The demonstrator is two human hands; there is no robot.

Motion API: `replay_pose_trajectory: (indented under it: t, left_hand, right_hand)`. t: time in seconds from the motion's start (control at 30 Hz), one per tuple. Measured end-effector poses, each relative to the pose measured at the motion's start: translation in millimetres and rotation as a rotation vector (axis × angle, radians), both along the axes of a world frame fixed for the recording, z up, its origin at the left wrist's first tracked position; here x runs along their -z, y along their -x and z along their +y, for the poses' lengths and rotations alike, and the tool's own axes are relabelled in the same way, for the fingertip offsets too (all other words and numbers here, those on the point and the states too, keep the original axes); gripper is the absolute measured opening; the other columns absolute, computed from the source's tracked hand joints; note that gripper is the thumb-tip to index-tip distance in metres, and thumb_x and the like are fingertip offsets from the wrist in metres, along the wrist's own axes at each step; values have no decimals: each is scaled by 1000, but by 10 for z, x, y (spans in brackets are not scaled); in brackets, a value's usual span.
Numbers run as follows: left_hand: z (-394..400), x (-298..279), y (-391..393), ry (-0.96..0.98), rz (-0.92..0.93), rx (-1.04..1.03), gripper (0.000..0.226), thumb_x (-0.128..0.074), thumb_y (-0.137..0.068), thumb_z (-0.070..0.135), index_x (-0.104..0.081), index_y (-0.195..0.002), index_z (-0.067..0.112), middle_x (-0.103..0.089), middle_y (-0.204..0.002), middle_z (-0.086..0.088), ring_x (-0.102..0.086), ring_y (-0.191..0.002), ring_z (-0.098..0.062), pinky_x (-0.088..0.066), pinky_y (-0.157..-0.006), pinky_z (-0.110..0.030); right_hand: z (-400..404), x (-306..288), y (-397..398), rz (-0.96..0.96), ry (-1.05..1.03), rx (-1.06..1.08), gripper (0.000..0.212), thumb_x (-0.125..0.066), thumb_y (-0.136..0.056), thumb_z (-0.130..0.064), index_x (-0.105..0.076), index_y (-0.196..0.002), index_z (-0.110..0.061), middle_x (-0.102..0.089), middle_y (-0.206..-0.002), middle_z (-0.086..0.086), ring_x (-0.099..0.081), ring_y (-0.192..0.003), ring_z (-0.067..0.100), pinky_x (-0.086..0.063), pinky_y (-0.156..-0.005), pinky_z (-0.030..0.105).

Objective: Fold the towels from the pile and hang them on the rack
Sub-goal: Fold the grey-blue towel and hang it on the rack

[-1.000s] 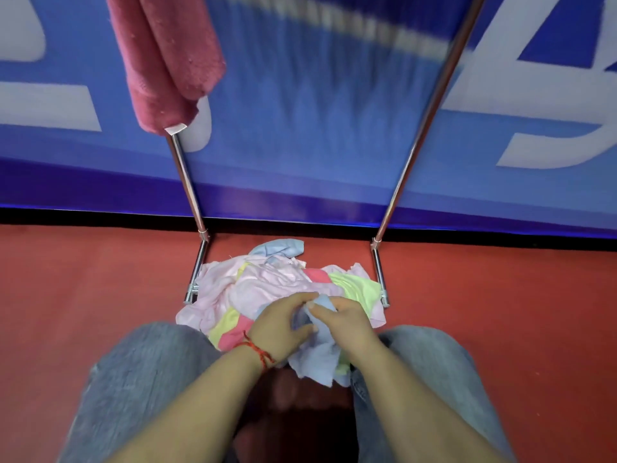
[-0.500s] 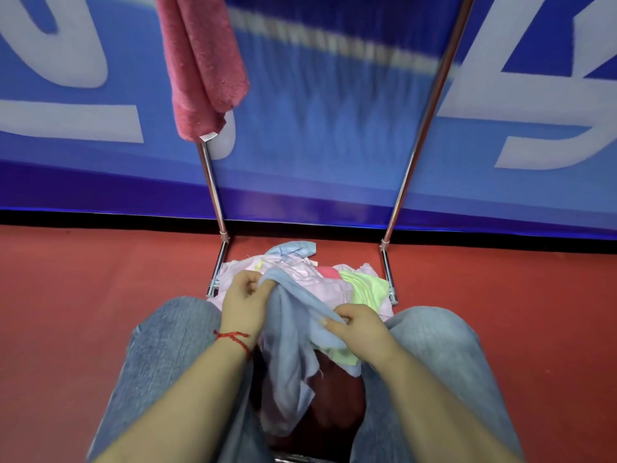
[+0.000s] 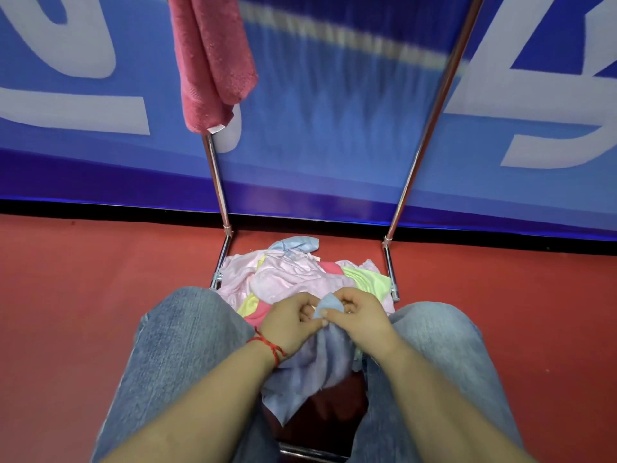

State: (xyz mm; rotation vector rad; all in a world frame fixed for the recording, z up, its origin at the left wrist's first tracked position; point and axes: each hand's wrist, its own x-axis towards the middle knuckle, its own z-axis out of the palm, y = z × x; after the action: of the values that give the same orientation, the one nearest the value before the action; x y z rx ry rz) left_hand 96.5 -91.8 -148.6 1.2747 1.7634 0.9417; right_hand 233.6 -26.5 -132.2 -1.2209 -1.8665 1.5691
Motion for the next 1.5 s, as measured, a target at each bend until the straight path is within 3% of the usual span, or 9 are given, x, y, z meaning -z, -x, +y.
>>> replay_pose_trajectory:
  t: [0.1,0.23,0.53,0.7,0.9,1.07,1.27,1.37,1.5]
  left_hand:
    - [4,8,44,-14,13,-7,23,-73,-78,19,-55,-66,28,-54,-65,9,-46,-59,-2,-40,-62,-16]
    - [7,5,28,-31,-102,-16,24,-70,-82,24,-55,-65,18,-54,-63,5,-45,-60,-6,-40,-64,-24]
    - [14,-4,57,25,-74,-28,24,-65,-86,22,-53,-67,14,-40,-56,6,-35,-52,-4,-31,-52,-15]
    - [-10,-83,40,-121,14,-64,17,-61,-88,20,-60,-73,13,-46,-58,5,-39,-53,-3,-35,-54,-13]
    - [22,-196,232,-231,55,-470,26,-60,-89,21,-51,-65,18,-37,-54,6,-35,-50,-6,-33,-55,-21]
    - [22,-222,508,-255,-16,-782,28,-55,-92,24,-47,-66,19,-38,-59,3,-35,-55,-10,-33,-57,-26]
    - [-22,-298,668,-341,-35,-986,30,-50,-95,27,-40,-67,23,-39,-62,5,-35,-56,-5,-35,-52,-7]
    - [-15,-282,685,-333,-46,-968,28,-49,-95,28,-41,-69,20,-40,-64,6,-36,-57,-6,-36,-53,-8]
    - [39,-175,630,-204,-60,-822,27,-51,-94,28,-46,-73,13,-40,-61,3,-37,-58,-13,-37,-59,-30]
  right_hand:
    - [28,-57,-19,84,58,18,14,-65,-79,9,-63,-85,-3,-63,-71,-2,-59,-58,-5,-45,-60,8]
    - [46,-37,-13,100,94,28,23,-65,-78,11,-60,-81,-11,-62,-74,3,-58,-64,3,-47,-62,10]
    - [24,44,17,9,24,-7,29,-66,-78,7,-57,-81,-20,-58,-72,-4,-52,-56,-4,-46,-61,10]
    - [18,132,21,-231,-150,-136,17,-69,-79,-9,-55,-75,-18,-51,-66,-6,-46,-60,7,-40,-59,20]
    - [91,128,-27,-521,-245,-203,23,-65,-85,-28,-52,-68,-20,-50,-69,-5,-47,-75,16,-30,-62,27]
    - [154,151,-87,-671,-198,-69,18,-59,-89,-33,-62,-92,-15,-56,-83,-3,-54,-84,17,-40,-73,27]
    - [162,186,-79,-806,-162,-111,26,-52,-93,-27,-61,-111,-11,-64,-115,8,-56,-109,25,-43,-86,29]
    - [157,192,-44,-825,-191,-77,21,-49,-94,-28,-62,-101,-13,-64,-105,8,-54,-106,27,-43,-86,31]
    - [200,157,-13,-523,46,82,37,-49,-95,-20,-38,-59,-16,-44,-63,2,-45,-62,19,-37,-60,27]
